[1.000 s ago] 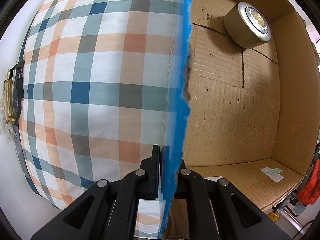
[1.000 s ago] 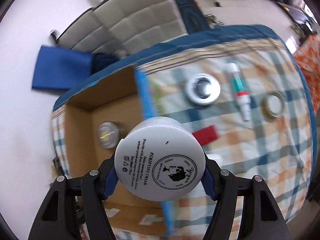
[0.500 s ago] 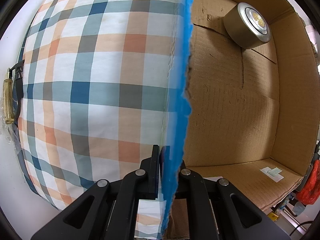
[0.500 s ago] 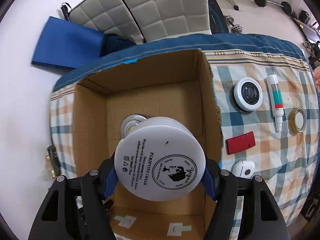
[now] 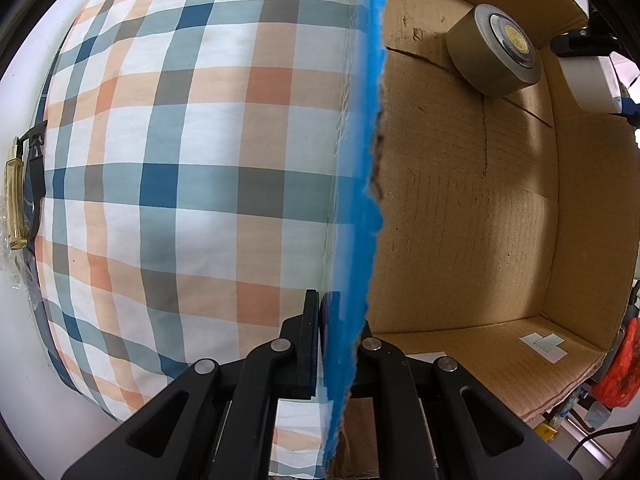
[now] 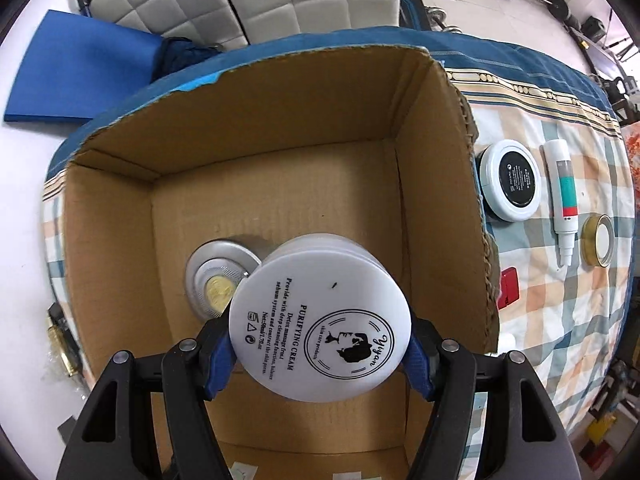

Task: Organize rigid objects
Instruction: 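Place the white cream jar beside the silver tin with the right gripper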

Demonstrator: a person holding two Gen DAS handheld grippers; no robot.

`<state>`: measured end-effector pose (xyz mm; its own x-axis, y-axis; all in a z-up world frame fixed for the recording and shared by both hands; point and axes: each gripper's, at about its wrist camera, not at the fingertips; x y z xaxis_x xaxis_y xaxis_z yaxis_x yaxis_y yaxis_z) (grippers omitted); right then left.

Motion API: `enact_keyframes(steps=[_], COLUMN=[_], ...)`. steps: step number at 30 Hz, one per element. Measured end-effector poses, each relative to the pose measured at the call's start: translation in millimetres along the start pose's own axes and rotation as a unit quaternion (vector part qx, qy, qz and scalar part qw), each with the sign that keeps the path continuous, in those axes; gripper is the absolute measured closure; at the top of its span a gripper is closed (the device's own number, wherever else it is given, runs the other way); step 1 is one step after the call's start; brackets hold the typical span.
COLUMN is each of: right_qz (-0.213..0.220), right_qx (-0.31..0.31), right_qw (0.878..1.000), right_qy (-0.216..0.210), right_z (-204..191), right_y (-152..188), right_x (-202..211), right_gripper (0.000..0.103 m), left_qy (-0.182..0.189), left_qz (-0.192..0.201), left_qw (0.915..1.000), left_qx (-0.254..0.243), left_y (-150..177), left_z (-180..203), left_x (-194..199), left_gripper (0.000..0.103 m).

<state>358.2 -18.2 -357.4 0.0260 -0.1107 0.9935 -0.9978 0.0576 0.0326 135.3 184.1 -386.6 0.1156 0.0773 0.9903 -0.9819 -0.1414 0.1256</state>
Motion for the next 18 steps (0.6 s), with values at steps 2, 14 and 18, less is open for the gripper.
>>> enact_keyframes(steps=[2, 14, 18], right_qz=[0.0, 0.001, 0.001], right_qx=[-0.002, 0.004, 0.016], right_qw=[1.0, 1.0, 1.0], right_qy=[0.013, 0.023, 0.018], right_z=[0, -2, -9], right_y=[-1, -8, -4], right_x=[-5, -2, 4], right_gripper=[0.032, 0.016, 0.011], left_qy=[0.0, 0.002, 0.002], left_qz=[0.0, -0.001, -0.001], left_qw=[1.0, 1.0, 1.0], left_qx=[-0.001, -0.003, -0.004], left_y=[0, 0, -1], left_z=[0, 2, 3], left_x=[0, -1, -1], left_gripper=[0.099, 0.099, 0.099])
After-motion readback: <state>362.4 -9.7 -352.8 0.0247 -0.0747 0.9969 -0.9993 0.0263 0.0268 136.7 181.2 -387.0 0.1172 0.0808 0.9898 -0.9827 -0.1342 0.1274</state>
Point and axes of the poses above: each gripper's, at about its wrist camera, not at the fingertips, and x roughly against the way its jaws point, z to its right, y to its underside, and after that the axes turned 1 degree about -y, right-handed
